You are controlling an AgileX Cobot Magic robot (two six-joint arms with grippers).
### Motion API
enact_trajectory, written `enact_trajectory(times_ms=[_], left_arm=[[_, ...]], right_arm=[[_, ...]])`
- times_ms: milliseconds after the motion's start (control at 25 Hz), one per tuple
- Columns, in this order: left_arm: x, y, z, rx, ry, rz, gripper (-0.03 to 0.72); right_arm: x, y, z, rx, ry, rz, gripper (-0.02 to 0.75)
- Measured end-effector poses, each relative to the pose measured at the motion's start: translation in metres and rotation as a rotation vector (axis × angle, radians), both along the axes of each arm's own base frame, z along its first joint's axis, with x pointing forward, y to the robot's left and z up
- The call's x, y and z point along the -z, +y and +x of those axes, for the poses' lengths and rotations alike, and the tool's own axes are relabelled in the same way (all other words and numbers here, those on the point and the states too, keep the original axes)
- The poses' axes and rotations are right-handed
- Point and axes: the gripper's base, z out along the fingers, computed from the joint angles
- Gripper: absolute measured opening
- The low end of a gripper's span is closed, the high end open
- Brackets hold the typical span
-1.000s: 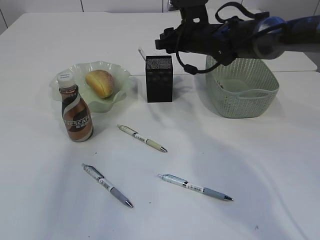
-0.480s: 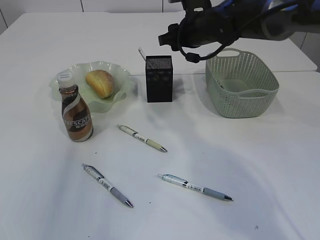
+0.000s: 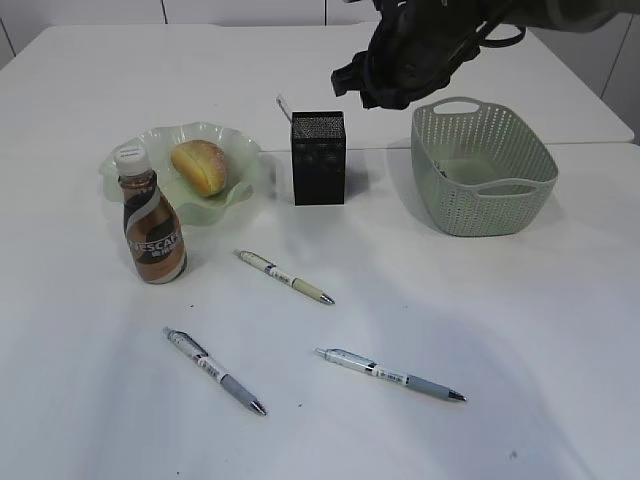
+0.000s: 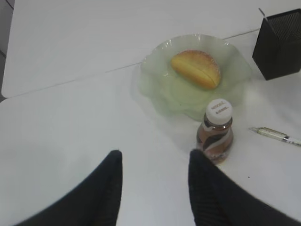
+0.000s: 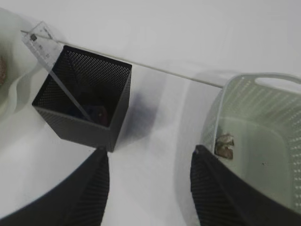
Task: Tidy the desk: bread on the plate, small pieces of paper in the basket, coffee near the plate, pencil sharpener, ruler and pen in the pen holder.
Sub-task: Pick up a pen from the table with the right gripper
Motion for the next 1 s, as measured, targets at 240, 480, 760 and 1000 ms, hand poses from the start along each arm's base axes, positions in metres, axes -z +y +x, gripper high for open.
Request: enact_trajectory(times_ms=[240, 480, 760, 1000], left_arm=[[0.006, 0.001, -0.005, -0.020, 0.084, -0.014, 0.323], [0.012, 0.001, -0.011, -0.040, 0.180, -0.027, 0.323], [0.018, 0.001, -0.017, -0.053, 0.274, -0.046, 0.323], [0.015, 0.002, -0.023, -0.071, 0.343, -0.040, 0.323]], right_arm=[[-0.024, -0.001, -0.016, -0.024, 0.151, -0.028, 0.439], [-0.034, 0.007, -0.037, -0.187, 0.365, -0.045, 0.439], [-0.034, 0.014, -0.047, -0.326, 0.447, -0.016, 0.439], [-0.045, 0.023, -0.060, -0.410, 0.439, 0.015, 0.439]])
